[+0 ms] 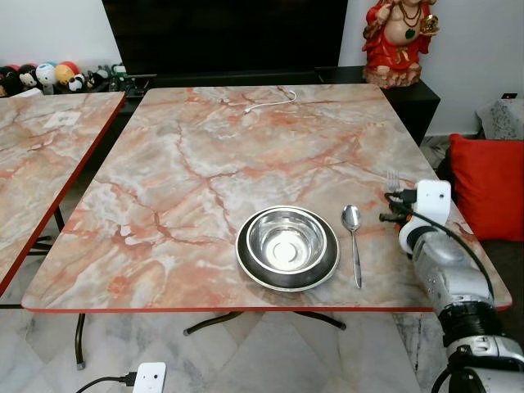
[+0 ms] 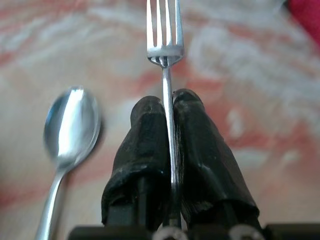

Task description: Setting the table

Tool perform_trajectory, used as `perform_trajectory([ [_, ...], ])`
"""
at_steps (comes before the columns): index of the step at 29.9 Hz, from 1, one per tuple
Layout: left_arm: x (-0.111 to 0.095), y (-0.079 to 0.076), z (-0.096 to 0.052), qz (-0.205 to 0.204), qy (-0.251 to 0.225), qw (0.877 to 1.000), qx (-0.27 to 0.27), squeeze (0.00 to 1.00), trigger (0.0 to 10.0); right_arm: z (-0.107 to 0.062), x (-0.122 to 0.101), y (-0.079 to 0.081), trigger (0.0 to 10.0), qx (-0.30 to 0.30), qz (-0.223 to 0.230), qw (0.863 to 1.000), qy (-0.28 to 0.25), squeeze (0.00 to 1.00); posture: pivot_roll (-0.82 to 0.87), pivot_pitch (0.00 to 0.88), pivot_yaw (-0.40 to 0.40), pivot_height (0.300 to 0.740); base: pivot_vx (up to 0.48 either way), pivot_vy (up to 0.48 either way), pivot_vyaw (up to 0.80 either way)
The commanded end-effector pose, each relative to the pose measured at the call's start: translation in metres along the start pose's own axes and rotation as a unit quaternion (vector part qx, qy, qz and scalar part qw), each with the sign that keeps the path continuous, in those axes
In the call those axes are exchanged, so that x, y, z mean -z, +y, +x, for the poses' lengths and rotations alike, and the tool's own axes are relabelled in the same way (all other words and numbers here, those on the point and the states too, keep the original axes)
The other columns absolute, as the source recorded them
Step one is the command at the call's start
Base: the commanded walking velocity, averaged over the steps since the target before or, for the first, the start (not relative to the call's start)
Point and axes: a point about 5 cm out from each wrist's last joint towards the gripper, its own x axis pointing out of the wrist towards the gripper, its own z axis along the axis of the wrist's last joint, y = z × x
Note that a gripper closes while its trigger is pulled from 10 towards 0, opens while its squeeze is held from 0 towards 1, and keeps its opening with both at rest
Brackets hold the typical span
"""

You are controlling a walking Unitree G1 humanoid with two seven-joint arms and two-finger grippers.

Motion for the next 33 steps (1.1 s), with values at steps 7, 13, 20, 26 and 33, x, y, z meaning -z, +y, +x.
perform_trajectory([
  [7,-0.003,0.04,-0.005,0.006,0.01,1.0,-0.021,0.0,10.0,-0.008,0.017,0.009,10.0,-0.005,0.044,0.999,0.022,0.0,-0.11,0.007,0.056,0.74,0.0,0.0,0.0],
  [13,0.006,0.037,-0.006,0.007,0.014,1.0,-0.019,0.0,10.0,-0.01,0.022,0.011,10.0,-0.006,0.044,0.999,0.03,0.0,-0.11,0.007,0.053,0.74,0.0,0.0,0.0],
  [20,0.013,0.023,-0.006,0.009,0.019,1.0,-0.011,0.0,10.0,-0.009,0.026,0.017,10.0,-0.014,0.037,0.999,0.035,0.0,-0.1,0.0,0.048,0.74,0.0,0.0,0.0],
  [26,0.017,0.034,-0.009,0.009,0.024,1.0,-0.017,0.0,10.0,-0.006,0.028,0.025,10.0,-0.021,0.027,0.999,0.034,0.0,-0.1,0.0,0.047,0.74,0.0,0.0,0.0],
  [33,0.017,0.038,-0.01,0.01,0.021,1.0,-0.02,0.0,10.0,-0.003,0.033,0.036,10.0,-0.023,0.031,0.998,0.044,0.0,-0.09,0.0,0.045,0.74,0.0,0.0,0.0],
])
